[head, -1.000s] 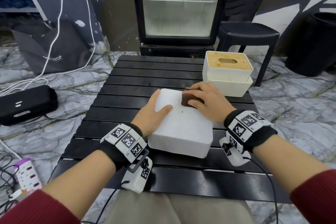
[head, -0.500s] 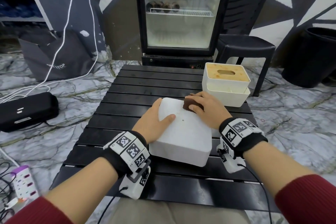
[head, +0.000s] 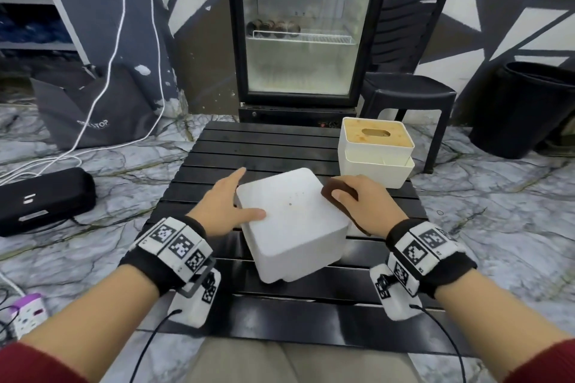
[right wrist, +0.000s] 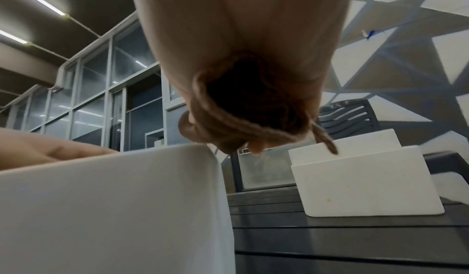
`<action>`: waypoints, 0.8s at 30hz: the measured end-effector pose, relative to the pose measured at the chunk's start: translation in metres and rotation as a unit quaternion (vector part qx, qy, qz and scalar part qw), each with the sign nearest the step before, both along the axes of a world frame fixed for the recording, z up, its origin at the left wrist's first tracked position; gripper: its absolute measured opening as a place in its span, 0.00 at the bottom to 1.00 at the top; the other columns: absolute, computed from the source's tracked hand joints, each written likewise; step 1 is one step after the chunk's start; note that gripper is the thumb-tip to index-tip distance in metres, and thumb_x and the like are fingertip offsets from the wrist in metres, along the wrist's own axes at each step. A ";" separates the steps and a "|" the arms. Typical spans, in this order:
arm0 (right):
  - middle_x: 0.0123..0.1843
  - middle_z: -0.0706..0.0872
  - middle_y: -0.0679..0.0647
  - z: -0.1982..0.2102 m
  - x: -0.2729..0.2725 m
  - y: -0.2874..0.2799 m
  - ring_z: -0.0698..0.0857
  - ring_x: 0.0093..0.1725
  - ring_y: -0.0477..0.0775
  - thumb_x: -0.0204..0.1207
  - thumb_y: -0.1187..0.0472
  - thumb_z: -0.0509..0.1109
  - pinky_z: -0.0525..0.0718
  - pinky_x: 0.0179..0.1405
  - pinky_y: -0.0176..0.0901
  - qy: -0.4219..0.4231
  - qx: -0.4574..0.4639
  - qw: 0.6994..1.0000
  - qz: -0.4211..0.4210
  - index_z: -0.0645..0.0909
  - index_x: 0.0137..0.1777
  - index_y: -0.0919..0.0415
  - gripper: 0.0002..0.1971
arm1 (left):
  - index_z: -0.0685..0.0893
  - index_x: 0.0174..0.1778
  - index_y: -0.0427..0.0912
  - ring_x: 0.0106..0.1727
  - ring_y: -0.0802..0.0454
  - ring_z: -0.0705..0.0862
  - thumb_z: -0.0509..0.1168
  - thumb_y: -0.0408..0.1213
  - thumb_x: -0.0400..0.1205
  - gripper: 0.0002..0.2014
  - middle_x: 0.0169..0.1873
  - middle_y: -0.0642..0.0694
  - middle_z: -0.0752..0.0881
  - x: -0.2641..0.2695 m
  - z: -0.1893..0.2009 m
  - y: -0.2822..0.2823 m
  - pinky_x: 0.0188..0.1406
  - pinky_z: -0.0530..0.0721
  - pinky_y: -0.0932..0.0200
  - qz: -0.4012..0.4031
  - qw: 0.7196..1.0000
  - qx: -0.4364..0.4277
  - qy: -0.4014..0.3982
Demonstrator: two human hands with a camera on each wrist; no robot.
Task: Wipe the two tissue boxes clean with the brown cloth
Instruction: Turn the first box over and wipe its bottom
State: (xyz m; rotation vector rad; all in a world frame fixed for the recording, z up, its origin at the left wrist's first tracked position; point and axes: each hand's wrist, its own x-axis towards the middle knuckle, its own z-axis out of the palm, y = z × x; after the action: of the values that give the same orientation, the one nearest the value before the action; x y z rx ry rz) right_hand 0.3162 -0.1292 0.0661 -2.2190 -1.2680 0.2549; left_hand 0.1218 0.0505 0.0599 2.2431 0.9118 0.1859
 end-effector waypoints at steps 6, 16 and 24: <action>0.62 0.79 0.49 -0.002 -0.025 -0.009 0.71 0.61 0.53 0.79 0.56 0.63 0.68 0.65 0.46 -0.055 0.018 0.992 0.108 0.76 0.65 0.49 0.14 | 0.39 0.83 0.42 0.70 0.51 0.71 0.63 0.52 0.81 0.45 0.77 0.48 0.68 0.012 -0.017 -0.015 0.53 0.66 0.65 0.089 0.987 -0.121 -0.060; 0.61 0.79 0.44 -0.015 -0.056 -0.022 0.71 0.59 0.49 0.79 0.49 0.61 0.72 0.59 0.53 -0.133 0.017 0.981 0.143 0.76 0.66 0.45 0.16 | 0.43 0.83 0.48 0.77 0.41 0.67 0.61 0.53 0.82 0.41 0.80 0.42 0.64 0.042 -0.023 -0.018 0.70 0.66 0.52 0.102 0.988 -0.096 -0.072; 0.61 0.75 0.42 -0.021 -0.042 -0.015 0.66 0.56 0.44 0.78 0.49 0.64 0.64 0.60 0.47 -0.106 0.041 0.985 0.133 0.78 0.64 0.42 0.15 | 0.49 0.82 0.52 0.69 0.39 0.75 0.59 0.56 0.82 0.37 0.73 0.40 0.73 0.042 -0.026 -0.011 0.61 0.71 0.50 0.059 0.995 -0.067 -0.043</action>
State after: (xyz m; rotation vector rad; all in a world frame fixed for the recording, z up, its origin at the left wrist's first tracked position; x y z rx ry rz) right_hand 0.2738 -0.1439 0.0446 -2.0458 -1.6632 0.0655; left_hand 0.1638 0.0393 0.0341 2.0446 0.9826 0.2648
